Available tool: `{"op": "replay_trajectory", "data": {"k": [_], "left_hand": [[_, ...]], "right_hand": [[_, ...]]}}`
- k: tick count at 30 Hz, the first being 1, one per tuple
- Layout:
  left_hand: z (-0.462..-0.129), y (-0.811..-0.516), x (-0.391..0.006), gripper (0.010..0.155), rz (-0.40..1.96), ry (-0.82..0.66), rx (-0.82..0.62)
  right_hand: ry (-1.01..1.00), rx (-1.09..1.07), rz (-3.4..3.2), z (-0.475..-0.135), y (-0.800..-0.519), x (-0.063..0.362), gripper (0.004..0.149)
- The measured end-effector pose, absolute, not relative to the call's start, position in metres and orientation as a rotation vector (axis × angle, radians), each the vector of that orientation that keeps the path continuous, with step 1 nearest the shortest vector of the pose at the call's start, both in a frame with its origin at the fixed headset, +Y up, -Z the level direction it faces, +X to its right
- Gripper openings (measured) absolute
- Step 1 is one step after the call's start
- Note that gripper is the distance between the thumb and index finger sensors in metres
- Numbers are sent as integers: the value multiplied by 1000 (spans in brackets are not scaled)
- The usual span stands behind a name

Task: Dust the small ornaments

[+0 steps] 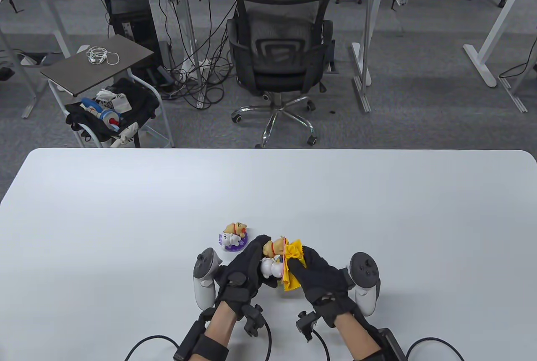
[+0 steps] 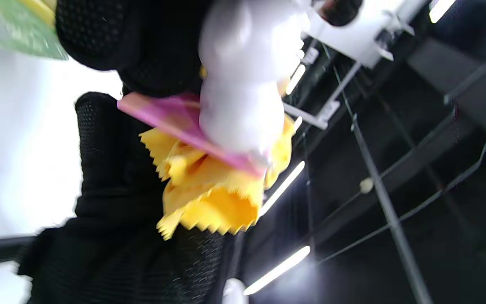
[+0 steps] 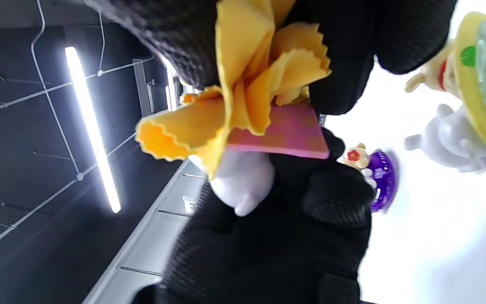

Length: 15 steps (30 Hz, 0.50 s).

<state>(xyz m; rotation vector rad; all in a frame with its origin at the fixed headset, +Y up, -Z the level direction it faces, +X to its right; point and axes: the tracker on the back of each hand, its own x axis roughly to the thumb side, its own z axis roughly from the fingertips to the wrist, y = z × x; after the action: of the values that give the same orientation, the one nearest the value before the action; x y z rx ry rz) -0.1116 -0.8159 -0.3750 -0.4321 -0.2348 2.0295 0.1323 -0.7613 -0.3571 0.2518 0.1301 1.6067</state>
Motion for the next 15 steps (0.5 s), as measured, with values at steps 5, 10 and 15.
{"op": "replay_trajectory", "data": {"k": [5,10,15], "left_hand": [[-374,-823,-107,62,2021,-217,-464],[-372,-830,-96,76,2022,-277,-627],[-372,-833,-90,74,2157,-336,-647]], "right_hand": [[65,280,1648,-353,-755,129,49],[-43,357,1767,-348,-746,126,49],[-244,478,2064,-342,-731,126,49]]}}
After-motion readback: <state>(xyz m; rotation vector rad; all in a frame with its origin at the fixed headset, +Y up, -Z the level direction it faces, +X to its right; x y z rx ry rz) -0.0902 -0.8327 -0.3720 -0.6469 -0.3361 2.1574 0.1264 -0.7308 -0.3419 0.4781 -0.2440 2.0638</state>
